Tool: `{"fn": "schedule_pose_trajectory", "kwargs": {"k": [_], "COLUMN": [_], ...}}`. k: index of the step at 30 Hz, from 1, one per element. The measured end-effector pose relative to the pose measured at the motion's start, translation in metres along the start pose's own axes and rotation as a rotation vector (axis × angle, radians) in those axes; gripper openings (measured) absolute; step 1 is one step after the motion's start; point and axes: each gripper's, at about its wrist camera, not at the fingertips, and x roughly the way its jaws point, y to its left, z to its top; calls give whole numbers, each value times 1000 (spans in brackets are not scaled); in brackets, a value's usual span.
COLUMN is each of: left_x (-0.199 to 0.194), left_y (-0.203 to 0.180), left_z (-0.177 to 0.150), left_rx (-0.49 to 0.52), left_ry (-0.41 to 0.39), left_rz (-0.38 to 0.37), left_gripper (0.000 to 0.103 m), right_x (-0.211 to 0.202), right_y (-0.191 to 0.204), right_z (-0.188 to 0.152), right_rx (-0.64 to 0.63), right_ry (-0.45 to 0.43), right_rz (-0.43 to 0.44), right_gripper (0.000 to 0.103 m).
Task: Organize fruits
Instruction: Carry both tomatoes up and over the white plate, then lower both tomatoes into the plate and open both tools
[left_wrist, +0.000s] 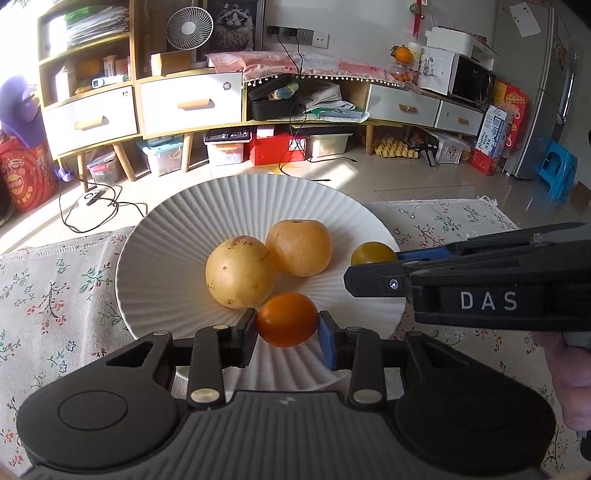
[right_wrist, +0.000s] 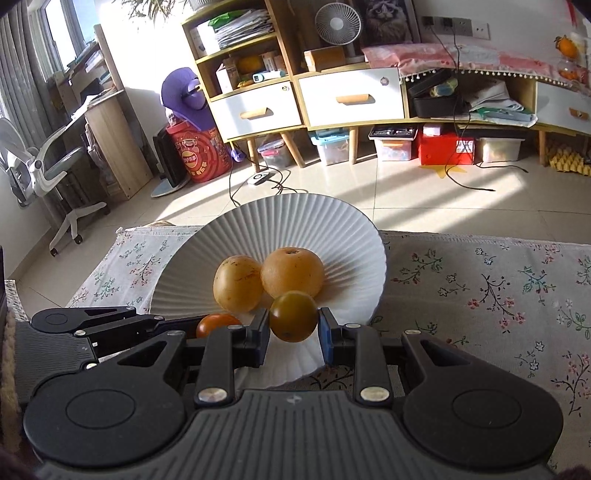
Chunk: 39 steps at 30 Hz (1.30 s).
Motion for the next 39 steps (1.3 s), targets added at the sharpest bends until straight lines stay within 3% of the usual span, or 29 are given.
{"fn": "schedule_pose_trajectory", "kwargs": {"k": [15,20,22,26,35,39], "left_x": [6,5,3,-1,-18,-28], "left_y": [7,9,8,6,6,9], "left_z": [0,1,1,0,-1,-3], "left_rx": [-32,-36,-26,-15,5,9], "left_ry": [-17,-12,-11,-7,-3,-2], "left_rz": [-18,-25,-16,-3,-13,-4], "left_gripper": [32,45,55,76,93,97], "right_x": [7,7,6,0,-13,-21], "right_y": [-1,-1,-1,0,10,17], "right_z": [1,2,2,3,5,4], "right_rx": [-12,-4,3,22,14,-2], "right_ry": [6,4,5,-8,-7,-10], "right_rz": [-10,-8,0,16,-3,-16], "right_gripper": [25,28,33,55,85,93]}}
